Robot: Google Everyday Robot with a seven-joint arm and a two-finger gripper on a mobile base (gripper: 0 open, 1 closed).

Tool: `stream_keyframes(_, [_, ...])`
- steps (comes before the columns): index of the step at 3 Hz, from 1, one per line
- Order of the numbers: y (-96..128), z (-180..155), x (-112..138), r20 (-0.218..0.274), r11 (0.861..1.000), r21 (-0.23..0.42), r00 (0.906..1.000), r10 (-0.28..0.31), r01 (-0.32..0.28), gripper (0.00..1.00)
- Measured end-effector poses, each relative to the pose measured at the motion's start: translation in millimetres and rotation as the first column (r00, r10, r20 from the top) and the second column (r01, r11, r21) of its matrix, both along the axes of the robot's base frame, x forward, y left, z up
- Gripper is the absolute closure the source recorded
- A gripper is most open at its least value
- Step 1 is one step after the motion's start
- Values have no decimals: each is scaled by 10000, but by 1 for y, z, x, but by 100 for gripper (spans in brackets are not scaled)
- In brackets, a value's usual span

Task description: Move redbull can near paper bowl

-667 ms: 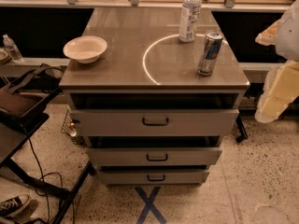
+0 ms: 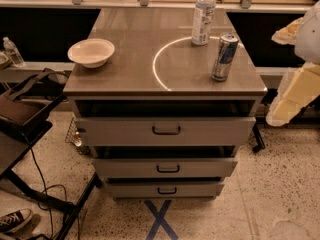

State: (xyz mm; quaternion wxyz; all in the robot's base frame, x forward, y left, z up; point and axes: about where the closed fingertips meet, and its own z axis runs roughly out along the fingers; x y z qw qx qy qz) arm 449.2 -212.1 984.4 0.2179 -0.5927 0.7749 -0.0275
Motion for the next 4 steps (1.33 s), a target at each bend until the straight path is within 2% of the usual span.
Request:
stream_keyframes(1, [-3,-1,25,1050,9881,1527,9945,16,-177,0])
stream_keyframes(2, [-14,12,80,2842,9262,3709,9578,-435,-680,0])
stream_keyframes(3, [-25,14,115,3387,8674,4882,9369,-867,-962,0])
stream_keyframes(4, [-26,-6,160,2646,7033,7017,9583,-1081,-1144,0])
